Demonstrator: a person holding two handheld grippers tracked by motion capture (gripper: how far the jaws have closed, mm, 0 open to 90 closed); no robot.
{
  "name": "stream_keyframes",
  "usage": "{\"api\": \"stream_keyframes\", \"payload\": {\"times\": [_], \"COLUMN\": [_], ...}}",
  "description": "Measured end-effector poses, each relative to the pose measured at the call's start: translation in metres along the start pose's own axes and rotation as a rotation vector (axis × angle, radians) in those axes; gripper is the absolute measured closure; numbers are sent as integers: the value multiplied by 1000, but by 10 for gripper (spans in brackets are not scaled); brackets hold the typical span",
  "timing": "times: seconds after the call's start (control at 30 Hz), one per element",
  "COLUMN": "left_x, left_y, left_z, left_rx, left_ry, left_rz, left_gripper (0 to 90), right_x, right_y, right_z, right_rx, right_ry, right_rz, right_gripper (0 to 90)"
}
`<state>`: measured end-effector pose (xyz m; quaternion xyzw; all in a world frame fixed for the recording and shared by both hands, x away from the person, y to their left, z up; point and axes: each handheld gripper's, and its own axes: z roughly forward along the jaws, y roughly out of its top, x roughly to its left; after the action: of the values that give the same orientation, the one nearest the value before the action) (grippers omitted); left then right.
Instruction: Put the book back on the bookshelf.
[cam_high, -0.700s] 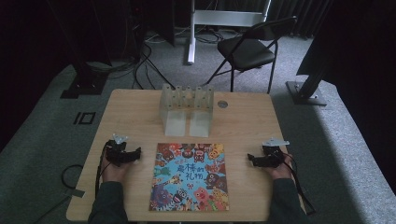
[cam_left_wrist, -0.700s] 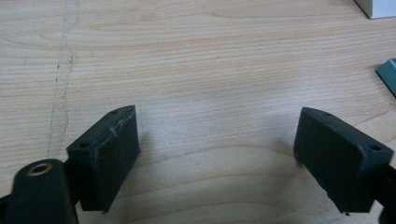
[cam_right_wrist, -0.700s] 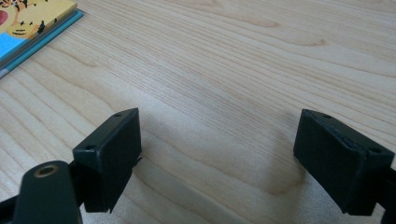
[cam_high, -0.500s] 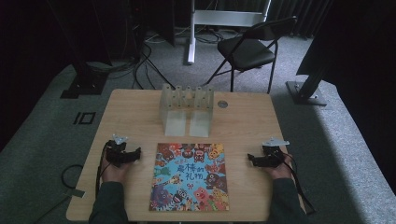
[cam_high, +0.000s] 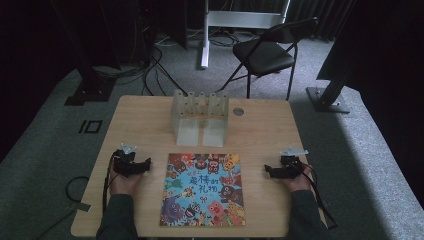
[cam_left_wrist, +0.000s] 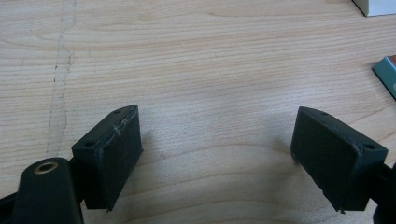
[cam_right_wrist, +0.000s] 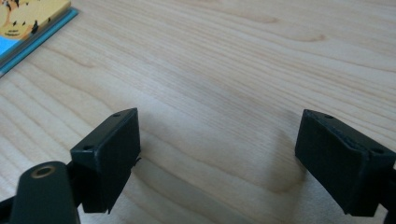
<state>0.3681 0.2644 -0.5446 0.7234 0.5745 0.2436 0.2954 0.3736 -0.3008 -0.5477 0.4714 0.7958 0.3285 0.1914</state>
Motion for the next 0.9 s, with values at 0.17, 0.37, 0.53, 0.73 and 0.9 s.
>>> {"api": "stream_keyframes", "payload": {"times": [0.17, 0.37, 0.53, 0.73, 0.9], "left_x": [1, 1, 0, -3, -8], "left_y": [0, 0, 0, 0, 1], "left_z": [0, -1, -1, -3, -5], "left_rx": [1, -8, -19, -23, -12], "left_ry": [-12, -19, -29, -57, -85], "left_rz": [12, 18, 28, 54, 40], "left_gripper": [168, 233, 258, 350, 399], "right_x": [8, 18, 27, 36, 46], "right_y": [5, 15, 24, 36, 49], "right_z": [-3, -15, -21, -25, -27], "right_rx": [-13, -55, -82, -93, -93], "right_ry": [-57, -64, -54, -27, -21], "right_rz": [-35, -68, -97, -126, -171], "right_gripper": [266, 295, 295, 293, 291]}}
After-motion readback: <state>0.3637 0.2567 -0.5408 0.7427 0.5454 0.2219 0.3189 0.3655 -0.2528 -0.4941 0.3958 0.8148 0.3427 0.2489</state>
